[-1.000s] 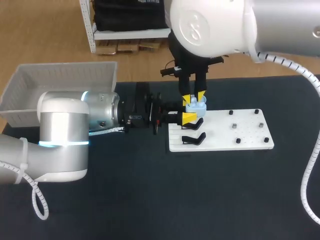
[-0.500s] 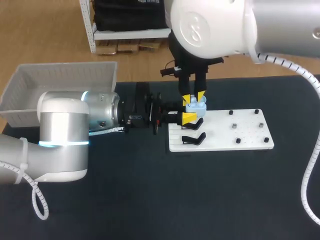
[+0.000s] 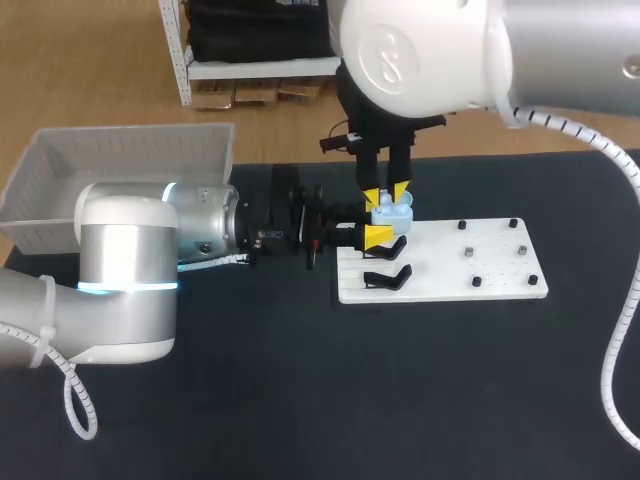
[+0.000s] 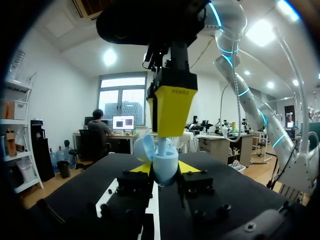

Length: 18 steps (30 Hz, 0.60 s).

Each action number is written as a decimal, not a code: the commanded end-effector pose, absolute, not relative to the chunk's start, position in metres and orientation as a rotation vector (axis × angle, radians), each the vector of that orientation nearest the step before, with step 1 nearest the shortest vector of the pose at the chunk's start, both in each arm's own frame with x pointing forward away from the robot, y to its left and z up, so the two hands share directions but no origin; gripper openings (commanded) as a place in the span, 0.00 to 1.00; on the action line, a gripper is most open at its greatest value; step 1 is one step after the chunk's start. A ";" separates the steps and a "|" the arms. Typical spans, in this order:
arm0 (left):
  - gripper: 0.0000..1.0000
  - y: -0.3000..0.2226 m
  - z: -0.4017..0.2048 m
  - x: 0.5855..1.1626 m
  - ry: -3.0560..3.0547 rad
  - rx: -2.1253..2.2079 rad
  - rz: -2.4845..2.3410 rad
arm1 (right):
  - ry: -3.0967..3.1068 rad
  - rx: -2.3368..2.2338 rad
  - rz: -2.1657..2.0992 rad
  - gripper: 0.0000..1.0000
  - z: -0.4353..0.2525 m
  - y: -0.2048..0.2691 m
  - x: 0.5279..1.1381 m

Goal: Pick up each earbud case from the left stands, insert the matching earbuds, close the lid, and place the case in the box.

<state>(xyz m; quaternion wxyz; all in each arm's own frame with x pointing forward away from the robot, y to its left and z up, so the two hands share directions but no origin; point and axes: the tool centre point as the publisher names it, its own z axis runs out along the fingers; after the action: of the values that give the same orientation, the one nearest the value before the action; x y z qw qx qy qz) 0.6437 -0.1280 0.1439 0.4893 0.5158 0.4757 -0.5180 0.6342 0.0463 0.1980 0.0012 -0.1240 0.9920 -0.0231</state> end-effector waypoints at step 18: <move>0.00 -0.128 0.143 0.643 1.152 1.250 -1.256 | 3.128 -0.400 -0.087 0.00 0.193 0.047 0.635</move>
<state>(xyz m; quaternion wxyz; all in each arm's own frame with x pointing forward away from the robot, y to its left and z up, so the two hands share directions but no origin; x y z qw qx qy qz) 0.6435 -0.1282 0.1438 0.4892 0.5159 0.4756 -0.5181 0.6335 0.0468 0.1933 -0.0044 -0.1269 0.9916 -0.0265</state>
